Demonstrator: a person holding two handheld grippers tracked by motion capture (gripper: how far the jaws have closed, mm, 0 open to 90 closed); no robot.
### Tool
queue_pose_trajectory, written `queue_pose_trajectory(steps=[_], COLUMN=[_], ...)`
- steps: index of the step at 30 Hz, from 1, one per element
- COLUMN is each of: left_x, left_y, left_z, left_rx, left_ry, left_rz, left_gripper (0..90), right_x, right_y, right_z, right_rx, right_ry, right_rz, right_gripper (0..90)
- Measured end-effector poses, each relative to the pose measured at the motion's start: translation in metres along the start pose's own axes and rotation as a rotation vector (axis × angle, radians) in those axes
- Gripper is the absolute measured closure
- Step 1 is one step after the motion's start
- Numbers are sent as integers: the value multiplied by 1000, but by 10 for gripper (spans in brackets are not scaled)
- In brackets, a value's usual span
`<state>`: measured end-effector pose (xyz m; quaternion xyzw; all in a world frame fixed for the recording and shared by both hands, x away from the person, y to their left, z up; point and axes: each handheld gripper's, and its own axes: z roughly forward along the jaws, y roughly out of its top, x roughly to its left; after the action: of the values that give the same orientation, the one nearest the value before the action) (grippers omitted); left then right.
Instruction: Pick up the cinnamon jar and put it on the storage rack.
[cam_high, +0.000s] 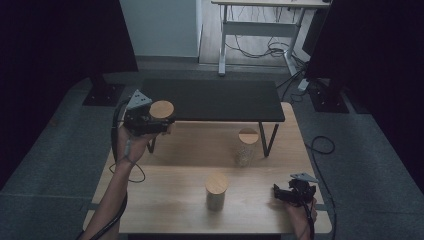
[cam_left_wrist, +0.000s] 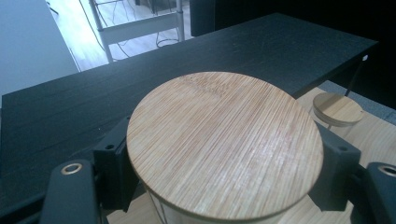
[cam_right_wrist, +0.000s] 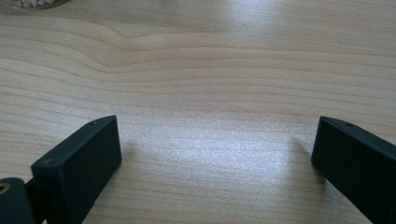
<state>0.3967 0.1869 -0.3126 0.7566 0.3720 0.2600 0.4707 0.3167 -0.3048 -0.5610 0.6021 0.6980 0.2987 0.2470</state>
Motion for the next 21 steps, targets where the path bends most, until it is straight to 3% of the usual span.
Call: queue_pose_trajectory(steps=[21], left_x=[13], left_y=[3], left_z=[15], left_rx=[-8], left_ry=[46], left_rz=[-17], left_gripper=[250], right_x=[0], right_y=[0], right_z=[0], right_rx=[0], right_ry=[0], right_rz=[0], right_gripper=[9])
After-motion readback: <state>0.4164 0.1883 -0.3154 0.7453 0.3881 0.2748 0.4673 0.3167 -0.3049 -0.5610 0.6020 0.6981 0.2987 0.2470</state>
